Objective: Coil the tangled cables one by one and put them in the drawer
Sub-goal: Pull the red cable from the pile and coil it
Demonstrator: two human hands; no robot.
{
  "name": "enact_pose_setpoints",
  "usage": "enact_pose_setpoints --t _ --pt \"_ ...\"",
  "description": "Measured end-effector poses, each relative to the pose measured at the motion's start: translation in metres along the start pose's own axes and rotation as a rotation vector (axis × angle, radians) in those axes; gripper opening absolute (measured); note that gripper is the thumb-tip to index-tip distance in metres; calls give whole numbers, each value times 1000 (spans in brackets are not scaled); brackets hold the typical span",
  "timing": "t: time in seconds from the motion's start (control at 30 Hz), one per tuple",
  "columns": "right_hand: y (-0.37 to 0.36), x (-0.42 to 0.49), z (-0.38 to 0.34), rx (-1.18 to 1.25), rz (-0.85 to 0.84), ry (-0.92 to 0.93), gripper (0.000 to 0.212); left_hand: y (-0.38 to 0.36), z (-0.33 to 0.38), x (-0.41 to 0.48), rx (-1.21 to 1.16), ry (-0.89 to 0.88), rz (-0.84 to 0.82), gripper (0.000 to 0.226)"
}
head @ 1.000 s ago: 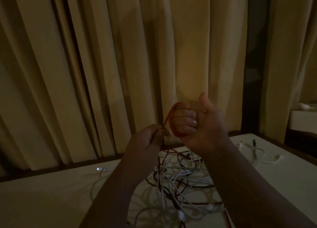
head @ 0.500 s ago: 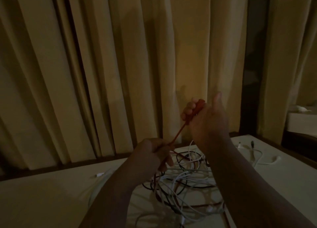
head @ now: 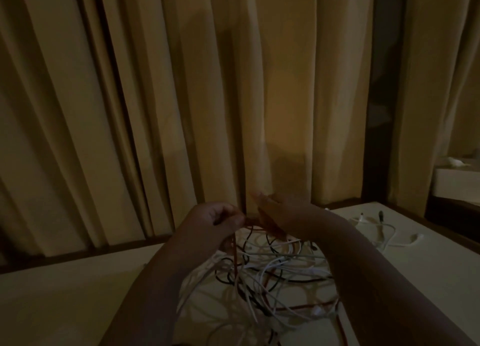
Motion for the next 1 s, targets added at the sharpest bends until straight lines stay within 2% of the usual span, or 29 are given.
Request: enact_pose_setpoints --t 0.07,0.17,0.23,0.3,0.43,0.57,0.63,0.77,0.83,1.0 --pt "-6 -6 8 138 -168 -90 65 4 -3 -1 -60 39 12 12" --pt "-8 -16 4 123 -381 -21 43 1 -3 -2 -133 95 18 12" --pt "-9 -20 3 37 -452 37 34 -6 -3 -3 -199 148 -4 11" --pt "-12 -22 4 79 -508 59 34 -13 -1 -5 -238 191 -25 10" --pt "-14 -25 1 562 -649 117 36 -14 -2 -5 -232 210 9 13" --pt "2 -25 -10 1076 -741 220 21 -11 3 -3 -128 143 52 21" --pt "10 -23 -18 1337 -797 235 21 -12 10 -4 -93 85 68 21" --pt "19 -10 -23 1753 -661 181 23 -21 21 -3 -52 -63 72 29" --pt "17 -8 -31 1917 -583 175 31 -29 22 -4 11 -93 72 32" --pt "27 -9 -37 2123 -116 252 48 -44 19 -2 96 -82 48 32"
Point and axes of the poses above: each hand's wrist, its own x-axis towards the middle knuckle, its own y-axis out of the back of the hand, z = x × y, the point moved 8 cm from there along x, towards the middle knuckle, and after that the axes turned 1 degree about x, right-handed, at the moved point
